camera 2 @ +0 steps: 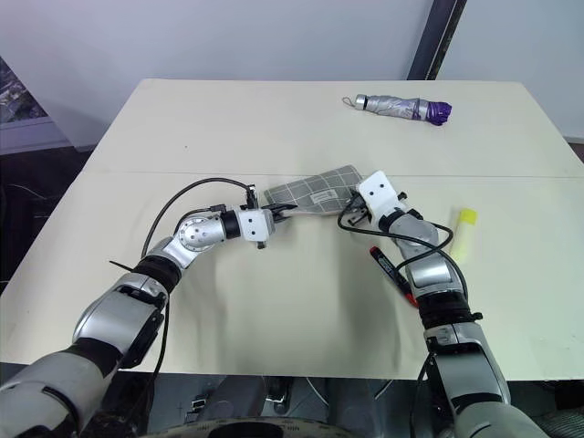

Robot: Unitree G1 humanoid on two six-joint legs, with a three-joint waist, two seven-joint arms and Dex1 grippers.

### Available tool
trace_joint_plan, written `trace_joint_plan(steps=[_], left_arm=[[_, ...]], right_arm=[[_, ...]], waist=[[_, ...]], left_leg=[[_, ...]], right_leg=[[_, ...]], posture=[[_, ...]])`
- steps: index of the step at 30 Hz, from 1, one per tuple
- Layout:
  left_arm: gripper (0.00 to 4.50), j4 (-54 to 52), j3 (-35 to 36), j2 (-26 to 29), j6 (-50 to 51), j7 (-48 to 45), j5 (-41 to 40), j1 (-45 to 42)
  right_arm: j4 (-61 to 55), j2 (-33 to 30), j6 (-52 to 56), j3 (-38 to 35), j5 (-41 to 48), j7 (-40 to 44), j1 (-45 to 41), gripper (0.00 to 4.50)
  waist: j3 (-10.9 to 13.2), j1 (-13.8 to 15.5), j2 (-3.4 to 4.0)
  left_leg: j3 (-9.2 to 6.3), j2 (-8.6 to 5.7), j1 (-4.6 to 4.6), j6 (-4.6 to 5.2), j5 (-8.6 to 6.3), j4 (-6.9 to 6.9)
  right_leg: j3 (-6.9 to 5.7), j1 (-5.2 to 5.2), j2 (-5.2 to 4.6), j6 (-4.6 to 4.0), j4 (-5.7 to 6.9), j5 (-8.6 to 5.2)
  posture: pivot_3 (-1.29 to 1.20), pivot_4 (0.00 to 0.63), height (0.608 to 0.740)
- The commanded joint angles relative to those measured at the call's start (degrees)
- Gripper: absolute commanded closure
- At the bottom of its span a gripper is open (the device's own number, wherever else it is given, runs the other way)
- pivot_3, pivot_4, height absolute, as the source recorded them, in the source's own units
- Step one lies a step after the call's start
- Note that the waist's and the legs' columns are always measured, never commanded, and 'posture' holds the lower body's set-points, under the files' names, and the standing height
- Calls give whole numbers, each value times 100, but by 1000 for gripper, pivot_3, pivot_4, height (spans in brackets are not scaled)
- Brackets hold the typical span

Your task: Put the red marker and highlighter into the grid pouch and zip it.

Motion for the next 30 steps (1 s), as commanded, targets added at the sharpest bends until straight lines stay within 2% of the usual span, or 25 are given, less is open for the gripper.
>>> trace_joint_plan(steps=[1,5,9,14,16,17,19,25,28,30], left_arm=[[4500,-23,131,-52,196,-233,-332,140],[4500,-213,285,21,256,-264,-572,199],[4500,-308,270,98,172,-179,-527,254],[4500,-201,161,127,59,-21,-296,181],[4500,-189,157,128,31,-3,-267,169],[4500,-187,162,131,19,7,-259,164],[4500,-181,169,139,-1,38,-232,154],[4500,-210,212,151,-31,63,-242,132],[4500,-223,215,165,-31,86,-235,136],[4500,-241,232,167,-10,139,-234,149]], right_arm=[[-648,-70,254,-536,461,-23,64,2066],[-1395,-435,696,-921,922,406,747,47],[-1718,-761,1026,-758,871,668,1168,47],[-1129,-808,1100,-647,486,347,825,47],[-924,-751,1251,-656,590,417,683,47],[-807,-723,1212,-642,619,464,606,553],[-532,-654,1191,-600,614,473,420,1242],[-107,-583,1534,-409,607,706,209,4381],[-430,-606,1608,-403,732,908,298,4454],[-1094,-547,1567,-361,915,1094,344,4454]], waist=[[0,6,-1],[1,24,-3],[2,-24,-4],[3,-116,-5],[3,-127,-6],[3,-128,-6],[3,-127,-6],[3,-132,-6],[3,-134,-7],[3,-134,-7]], left_leg=[[0,0,-1,1,-1,0],[0,-1,-12,5,-4,0],[3,-1,-15,14,-10,0],[10,8,-14,5,-3,6],[10,8,-14,5,-3,14],[10,8,-14,5,-3,17],[10,7,-15,7,-4,21],[11,6,-18,11,-7,21],[11,6,-18,13,-8,23],[11,6,-18,13,-9,24]], right_leg=[[1,-1,0,0,-1,0],[0,-5,0,0,-10,0],[4,-6,-1,0,-17,0],[11,-9,5,3,-6,2],[10,-7,5,6,-5,3],[9,-6,5,6,-5,3],[9,-4,5,7,-7,4],[11,-7,5,7,-8,4],[11,-5,5,7,-8,4],[11,-6,5,8,-8,4]], posture=[[0,150,740],[0,150,740],[0,150,740],[0,150,740],[0,150,740],[0,150,740],[0,150,740],[0,150,740],[0,150,740],[0,150,740]])
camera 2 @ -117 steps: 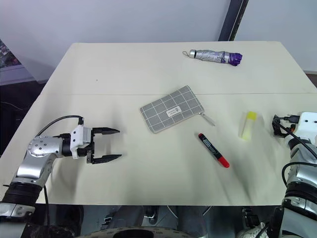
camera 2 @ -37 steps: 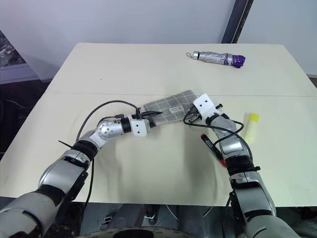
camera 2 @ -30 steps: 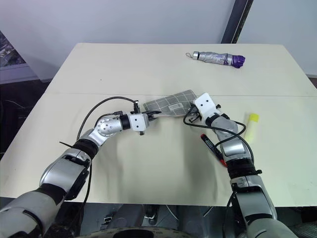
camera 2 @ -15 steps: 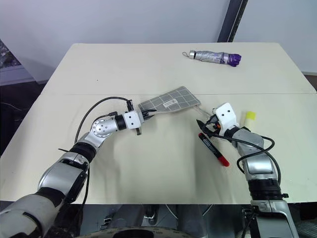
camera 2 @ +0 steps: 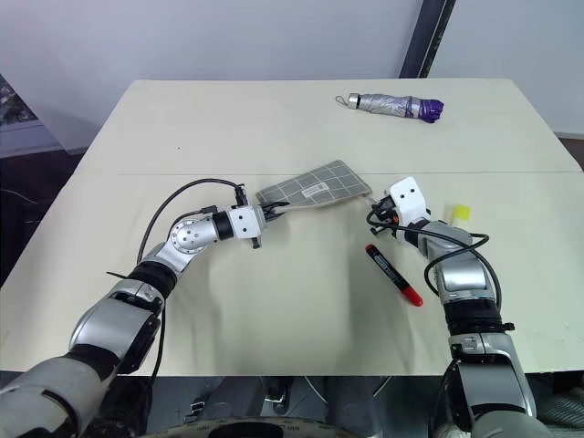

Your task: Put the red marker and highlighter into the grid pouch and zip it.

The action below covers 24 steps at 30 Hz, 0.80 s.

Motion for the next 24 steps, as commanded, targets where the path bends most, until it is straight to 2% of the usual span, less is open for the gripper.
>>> trace_joint_plan(steps=[1,7,13,20,24], left_arm=[[4500,-75,19,55,-47,119,-1,-71],[4500,-46,-49,-13,-55,196,79,-135],[4500,85,53,-83,-59,169,-23,-331],[4500,153,-36,-154,-87,377,169,-414],[4500,137,-19,-226,-71,309,104,-418]], right_arm=[[-1086,72,-24,100,317,320,78,4454],[-2206,463,535,931,96,163,184,4454],[-2277,865,615,1573,-167,-4,104,4454],[-2913,834,526,1788,654,1152,8,4454],[-2902,776,656,2130,532,1321,33,4454]], waist=[[0,-1,0],[0,-4,0],[1,5,0],[1,-3,-1],[1,-3,-1]], left_leg=[[0,0,-3,0,0,-2],[-1,1,-13,-1,1,-1],[-1,-1,-27,2,-1,15],[-1,-6,-36,10,-7,25],[-2,-6,-38,12,-8,26]], right_leg=[[0,-3,0,0,0,0],[-1,-17,1,1,6,0],[-3,-21,1,1,5,1],[-3,-25,0,10,3,6],[-5,-25,-1,10,3,6]], posture=[[0,150,740],[0,150,740],[0,150,740],[0,150,740],[0,150,740]])
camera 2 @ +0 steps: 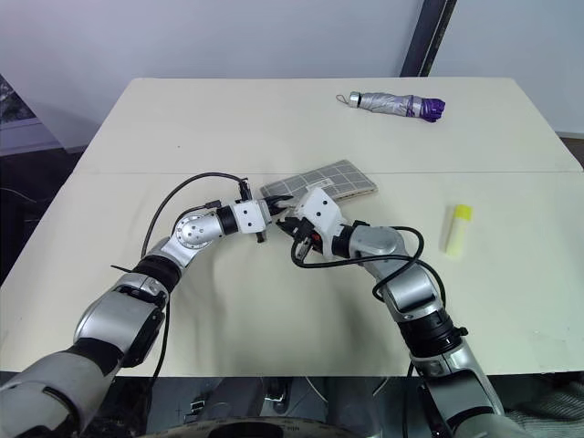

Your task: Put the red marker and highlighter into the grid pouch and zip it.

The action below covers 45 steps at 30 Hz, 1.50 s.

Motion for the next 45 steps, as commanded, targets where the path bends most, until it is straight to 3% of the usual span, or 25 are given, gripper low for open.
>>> trace_joint_plan(steps=[1,5,8,14,15,16,20,26,32,35,45], left_arm=[[4500,-78,19,-47,13,68,-49,-177],[4500,-63,29,-10,12,48,-107,-188],[4500,-123,68,77,-52,38,-160,-151],[4500,-225,100,215,-156,136,-183,-86],[4500,-248,126,227,-192,111,-248,-76],[4500,-269,148,236,-225,77,-310,-66],[4500,-313,233,264,-364,-53,-488,-20],[4500,-230,234,322,-390,-29,-475,9],[4500,-233,228,272,-394,-19,-486,41],[4500,-240,192,194,-381,-11,-454,29],[4500,-270,189,141,-378,38,-407,23]], right_arm=[[-214,195,-118,365,81,196,-60,4454],[-165,209,-105,158,22,39,-76,4454],[-319,-26,-156,-242,50,-41,148,3642],[-1320,-674,-160,-969,98,-301,1181,649],[-1556,-697,-233,-1204,156,-402,1378,212],[-1780,-717,-360,-1402,201,-470,1554,94],[-2597,-521,-839,-2009,130,-975,2482,94],[-2888,402,-622,-1976,-731,-2644,3425,94],[-2701,1278,244,-2783,-1326,-4330,2862,94],[-2315,1122,657,-3104,-1485,-4517,2718,94],[-903,1003,2195,-4273,-718,-4497,1511,94]], waist=[[0,-7,0],[0,-9,0],[0,-5,-1],[1,11,-1],[1,11,-1],[1,13,-2],[0,9,-3],[-1,0,-6],[-3,13,-8],[-4,59,-10],[-5,136,-7]], left_leg=[[0,0,0,2,-1,2],[0,1,-1,1,-1,0],[0,1,-1,1,-1,-1],[0,-7,-16,11,-7,7],[0,-8,-20,11,-7,8],[0,-8,-22,11,-7,7],[-1,-5,-27,10,-7,4],[-2,-3,-23,8,-5,12],[2,-4,-18,1,-1,14],[1,-3,-17,-3,2,11],[5,0,-19,-6,4,2]], right_leg=[[0,1,0,0,0,0],[1,-2,0,0,1,0],[1,-3,0,0,1,0],[2,-5,-5,1,-9,0],[3,-8,-5,1,-11,0],[2,-10,-5,1,-11,0],[2,-17,-5,1,-6,0],[2,-12,-3,2,-2,1],[8,-10,0,13,0,8],[4,-12,1,14,1,8],[9,-20,2,14,2,9]], posture=[[0,150,740],[0,150,740],[0,150,740],[0,150,740],[0,150,740],[0,150,740],[0,150,740],[0,150,740],[0,150,740],[0,150,740],[0,150,740]])
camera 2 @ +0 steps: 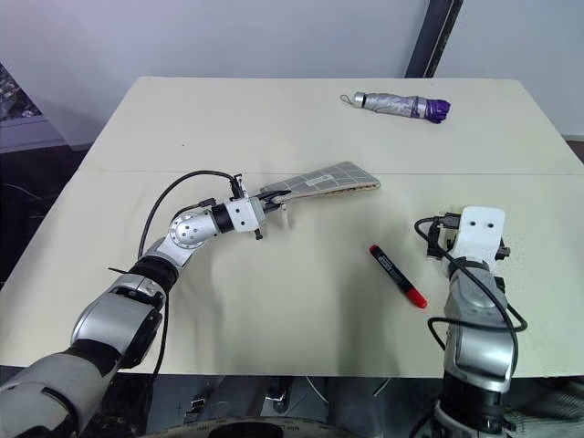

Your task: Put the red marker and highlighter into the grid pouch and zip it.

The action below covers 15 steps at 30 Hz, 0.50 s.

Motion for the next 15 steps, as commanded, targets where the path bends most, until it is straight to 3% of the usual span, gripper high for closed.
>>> trace_joint_plan(steps=[1,2,5,10,15], left_arm=[[4500,-164,78,25,-85,89,-80,-27],[4500,-177,85,33,-82,99,-86,-13],[4500,-221,83,61,-93,113,-92,28],[4500,-301,116,81,-63,83,-161,81],[4500,-325,133,47,-35,-18,-260,80]], right_arm=[[385,-17,571,-585,498,114,-251,94],[515,-29,693,-651,580,177,-229,94],[708,-22,805,-937,745,104,-236,951],[415,-160,669,-826,1074,295,-524,3528],[-192,-1434,-903,597,813,1859,14,3592]], waist=[[0,17,0],[0,21,0],[-4,14,-3],[-4,9,-3],[2,-8,6]], left_leg=[[0,0,0,0,0,1],[-2,0,0,0,0,2],[-1,-1,0,5,-3,1],[-1,-4,0,10,-6,8],[3,-4,-2,9,-5,5]], right_leg=[[0,1,0,0,0,0],[-2,2,0,0,0,0],[0,5,-1,0,-3,0],[0,11,-3,0,-6,0],[1,2,-3,0,-4,1]], posture=[[0,150,740],[0,150,740],[0,150,740],[0,150,740],[0,150,740]])
